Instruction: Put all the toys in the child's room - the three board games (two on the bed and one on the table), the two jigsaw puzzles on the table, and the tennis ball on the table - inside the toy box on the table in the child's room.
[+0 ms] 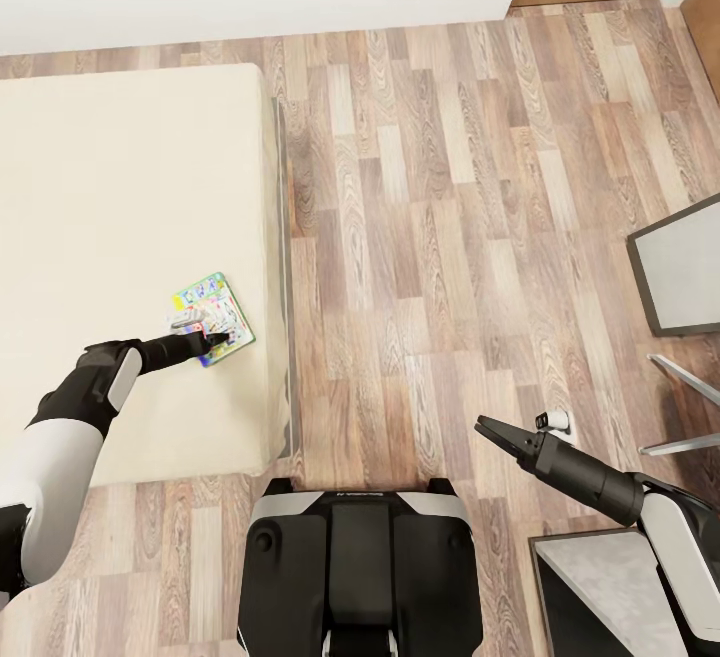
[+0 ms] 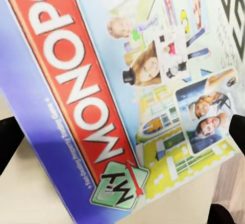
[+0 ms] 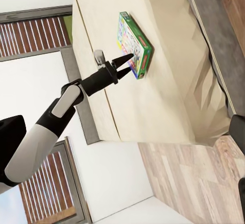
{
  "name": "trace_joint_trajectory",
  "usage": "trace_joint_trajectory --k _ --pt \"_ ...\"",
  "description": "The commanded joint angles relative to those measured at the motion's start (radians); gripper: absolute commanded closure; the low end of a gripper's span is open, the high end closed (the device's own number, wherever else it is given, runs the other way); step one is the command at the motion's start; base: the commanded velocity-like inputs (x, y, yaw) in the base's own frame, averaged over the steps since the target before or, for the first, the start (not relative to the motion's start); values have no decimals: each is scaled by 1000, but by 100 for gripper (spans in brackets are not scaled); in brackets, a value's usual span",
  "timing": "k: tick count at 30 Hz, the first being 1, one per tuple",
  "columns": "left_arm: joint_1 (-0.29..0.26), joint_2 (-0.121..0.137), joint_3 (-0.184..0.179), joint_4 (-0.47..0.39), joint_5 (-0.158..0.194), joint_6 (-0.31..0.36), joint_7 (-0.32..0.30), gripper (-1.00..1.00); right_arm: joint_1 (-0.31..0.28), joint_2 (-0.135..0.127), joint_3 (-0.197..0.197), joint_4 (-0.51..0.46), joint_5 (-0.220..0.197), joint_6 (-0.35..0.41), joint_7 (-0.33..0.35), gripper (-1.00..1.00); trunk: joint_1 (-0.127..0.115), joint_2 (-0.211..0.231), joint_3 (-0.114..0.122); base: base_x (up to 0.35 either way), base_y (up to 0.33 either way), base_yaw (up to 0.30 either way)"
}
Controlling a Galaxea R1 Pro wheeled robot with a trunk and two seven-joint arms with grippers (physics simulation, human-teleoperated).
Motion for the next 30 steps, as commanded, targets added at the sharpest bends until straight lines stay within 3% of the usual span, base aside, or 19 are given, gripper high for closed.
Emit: trace_joint_trajectory --k 1,30 --pt "0 0 2 0 7 8 -1 -100 0 0 -1 0 2 4 4 -100 1 -2 -1 0 0 0" --pt "0 -1 3 0 9 7 -21 -100 0 0 -1 0 2 4 4 -100 1 -2 -1 0 0 0"
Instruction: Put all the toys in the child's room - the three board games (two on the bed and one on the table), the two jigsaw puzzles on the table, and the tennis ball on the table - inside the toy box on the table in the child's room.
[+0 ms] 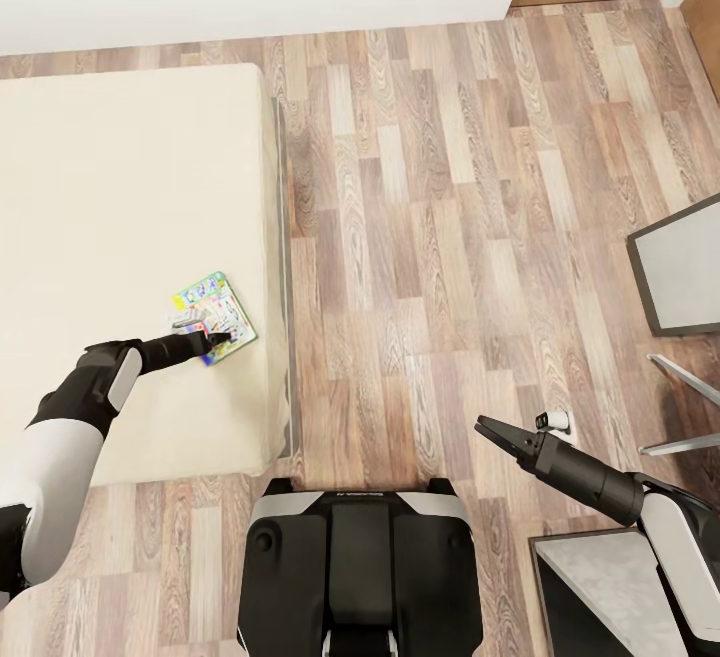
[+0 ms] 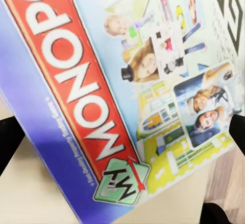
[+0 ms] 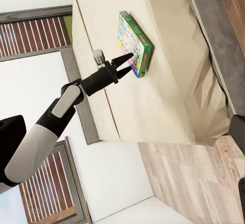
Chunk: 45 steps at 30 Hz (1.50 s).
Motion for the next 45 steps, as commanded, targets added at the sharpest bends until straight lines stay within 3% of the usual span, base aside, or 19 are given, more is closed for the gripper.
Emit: trace_joint_trajectory --k 1,13,33,38,45 --pt "0 0 3 0 6 8 -6 -100 0 0 -1 0 2 4 4 -100 1 -2 -1 0 0 0" --pt "0 0 3 0 6 9 -46 -100 0 0 -1 0 2 4 5 -100 1 -2 -1 0 0 0" --pt "0 1 6 0 7 11 -59 -100 0 0 -1 0 2 4 5 -100 1 -2 -1 0 0 0" --pt "0 -2 20 0 3 12 -107 -100 0 -1 -1 0 2 4 5 -100 1 -2 -1 0 0 0" --pt "0 0 25 13 3 9 -125 -100 0 0 -1 0 2 4 5 -100 1 -2 -1 0 0 0"
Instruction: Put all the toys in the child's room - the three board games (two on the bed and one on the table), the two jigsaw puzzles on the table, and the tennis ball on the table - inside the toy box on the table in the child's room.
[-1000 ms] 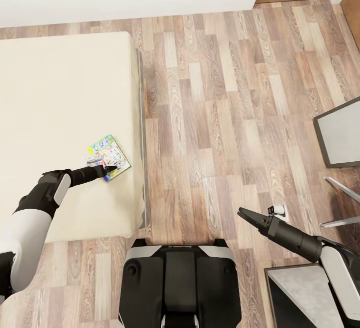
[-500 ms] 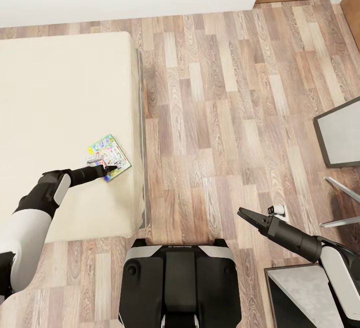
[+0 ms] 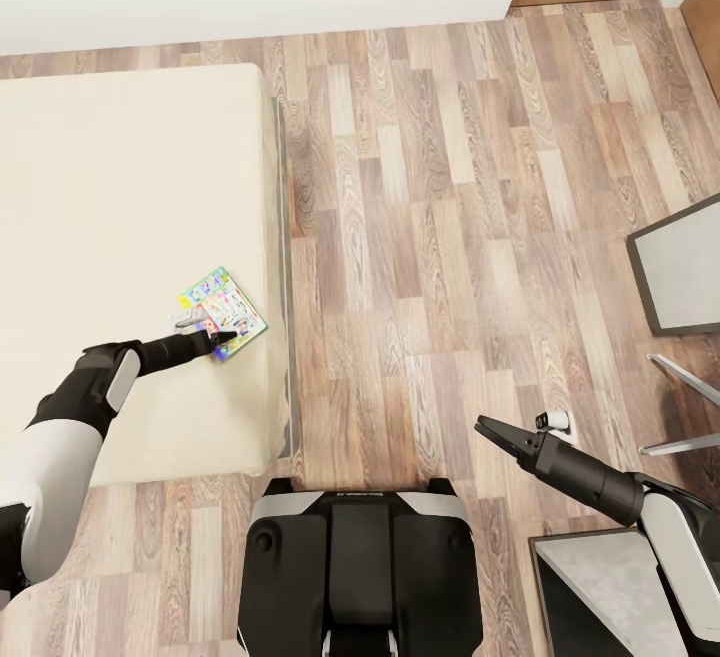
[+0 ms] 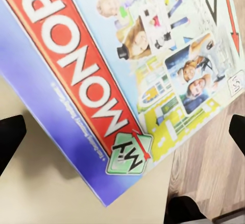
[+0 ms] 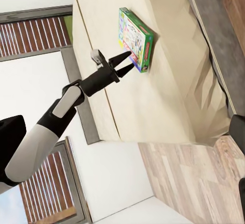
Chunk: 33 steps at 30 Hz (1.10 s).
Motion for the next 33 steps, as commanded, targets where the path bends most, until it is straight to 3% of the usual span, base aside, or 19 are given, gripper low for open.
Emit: trace_joint_trajectory --k 1,33 --pt "0 0 3 1 5 8 -4 -100 0 0 -1 0 2 4 4 -100 1 -2 -1 0 0 0" --pt "0 0 5 6 8 15 -49 -100 0 0 -1 0 2 4 4 -100 1 -2 -1 0 0 0"
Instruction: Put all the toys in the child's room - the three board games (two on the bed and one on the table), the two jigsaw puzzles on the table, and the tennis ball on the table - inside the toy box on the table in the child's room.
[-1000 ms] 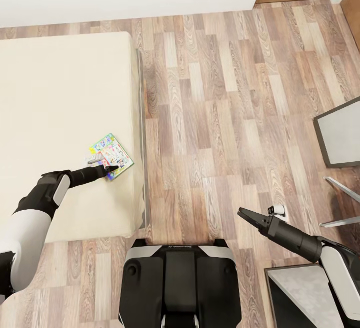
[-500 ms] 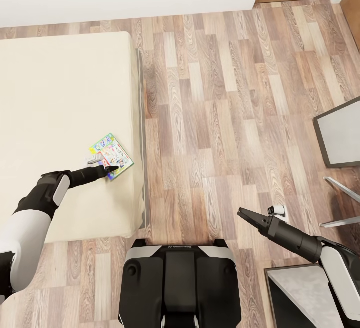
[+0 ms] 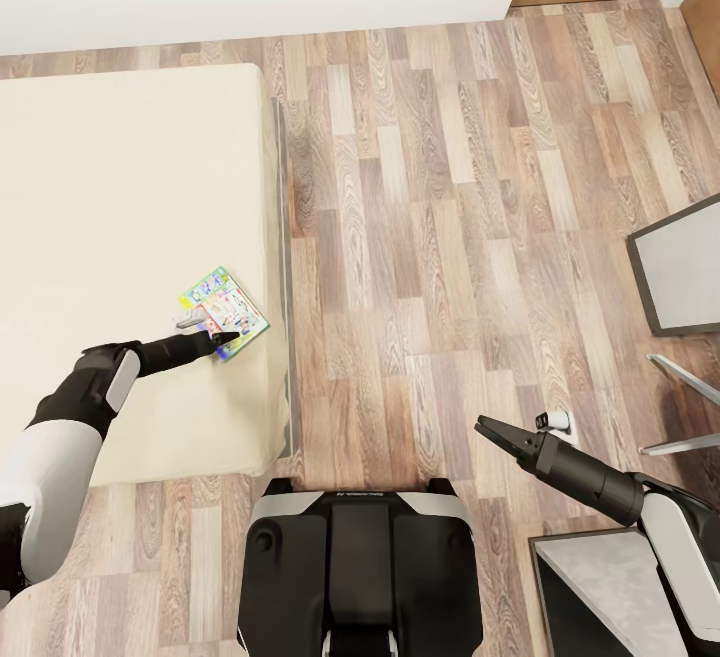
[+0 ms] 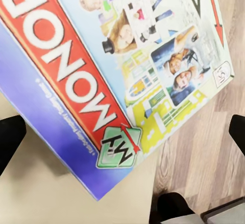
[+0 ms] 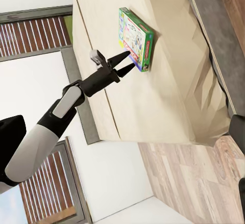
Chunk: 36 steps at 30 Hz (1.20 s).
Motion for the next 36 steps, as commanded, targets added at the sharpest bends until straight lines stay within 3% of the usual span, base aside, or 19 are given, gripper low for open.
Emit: trace_joint_trajectory --k 1,11,25,36 --pt "0 0 5 0 4 7 -3 -100 0 0 -1 0 2 4 4 -100 1 -2 -1 0 0 0" --pt "0 -1 44 0 5 7 -5 -100 0 0 -1 0 2 4 4 -100 1 -2 -1 0 0 0" --pt "0 -6 48 0 5 7 -6 -100 0 -1 -1 0 2 4 4 -100 1 -2 -1 0 0 0" --pt "0 -6 48 1 4 10 -55 -100 0 -1 -1 0 2 4 5 -100 1 -2 -1 0 0 0"
